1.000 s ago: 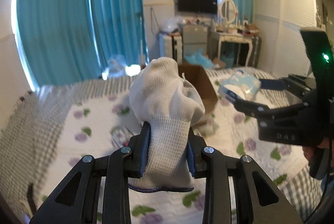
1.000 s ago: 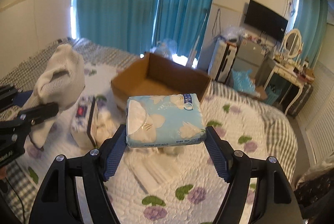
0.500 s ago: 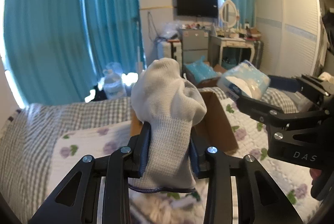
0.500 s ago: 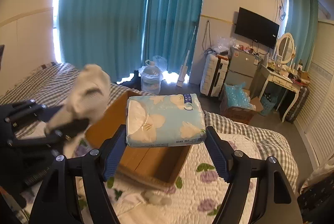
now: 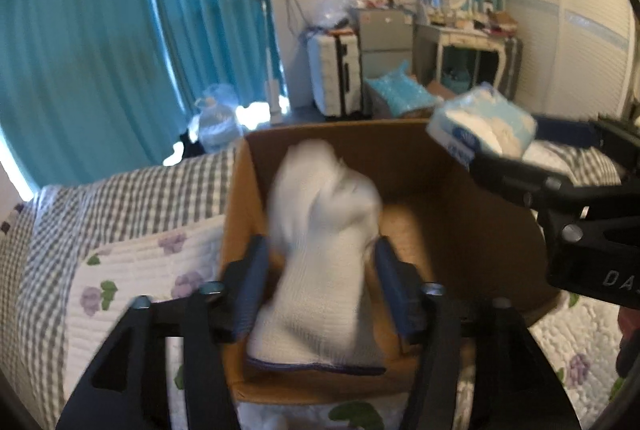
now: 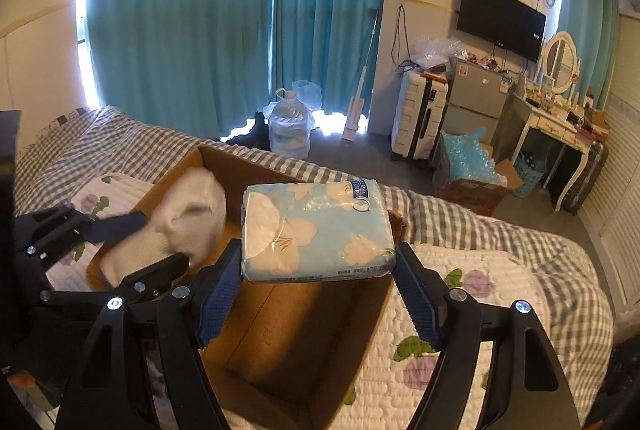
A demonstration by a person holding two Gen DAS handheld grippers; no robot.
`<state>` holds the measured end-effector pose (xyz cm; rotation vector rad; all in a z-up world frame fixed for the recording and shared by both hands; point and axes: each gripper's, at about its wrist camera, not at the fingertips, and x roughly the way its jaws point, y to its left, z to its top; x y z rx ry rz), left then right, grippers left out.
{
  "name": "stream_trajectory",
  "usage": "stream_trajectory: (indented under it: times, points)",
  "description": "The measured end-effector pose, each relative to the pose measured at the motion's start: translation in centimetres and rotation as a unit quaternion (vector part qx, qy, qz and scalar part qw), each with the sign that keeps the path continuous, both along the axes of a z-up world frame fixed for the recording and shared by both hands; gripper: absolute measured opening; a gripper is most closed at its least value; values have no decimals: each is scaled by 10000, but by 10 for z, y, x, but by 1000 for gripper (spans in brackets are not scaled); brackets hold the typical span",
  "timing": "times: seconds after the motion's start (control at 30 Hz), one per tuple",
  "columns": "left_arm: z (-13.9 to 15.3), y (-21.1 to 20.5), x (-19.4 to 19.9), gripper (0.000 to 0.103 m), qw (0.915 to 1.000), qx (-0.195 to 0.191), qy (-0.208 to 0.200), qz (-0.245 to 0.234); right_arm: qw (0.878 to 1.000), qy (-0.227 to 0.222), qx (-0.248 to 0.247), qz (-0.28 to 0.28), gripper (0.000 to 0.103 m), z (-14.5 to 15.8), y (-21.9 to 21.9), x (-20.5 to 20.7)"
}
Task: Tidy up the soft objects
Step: 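Carry the sock and tissue pack over the box and open both tools, then lift both tools out of the box and move toward the floral tissue box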
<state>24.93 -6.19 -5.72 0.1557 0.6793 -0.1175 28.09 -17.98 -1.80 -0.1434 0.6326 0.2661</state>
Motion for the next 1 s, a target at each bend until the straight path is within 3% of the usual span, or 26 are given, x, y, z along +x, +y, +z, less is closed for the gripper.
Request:
stream_trajectory:
  times: [0.13, 0.27, 0.43, 0.57, 0.6, 0.73, 0.87, 1.0]
  points:
    - [9, 1, -1, 75, 9999, -64, -137, -1, 10000, 0, 19, 0, 79, -6, 1, 0]
    - [22, 1, -15, 82, 9993, 92, -345, 52, 9999, -113, 55, -119, 85, 7, -3, -13]
    - [48, 16, -44, 92, 9982, 5, -580, 176, 9987, -409, 91, -276, 92, 44, -14, -50]
    - [84, 18, -91, 96, 9932, 214, -1122, 239, 9969, -715, 93, -317, 102, 82, -18, -91]
    - [91, 20, -101, 103, 9918, 224, -1236, 232, 9963, -799, 95, -300, 103, 92, -19, -102]
    - [125, 29, -149, 103, 9846, 106, -1733, 197, 9944, -1039, 82, -181, 103, 127, -21, -149]
    - [146, 34, -181, 103, 9833, 78, -1817, 84, 9930, -1164, 63, -176, 103, 150, -21, -186]
    - [147, 39, -202, 103, 9819, -32, -1890, 115, 9925, -1217, 54, -100, 103, 159, -16, -219]
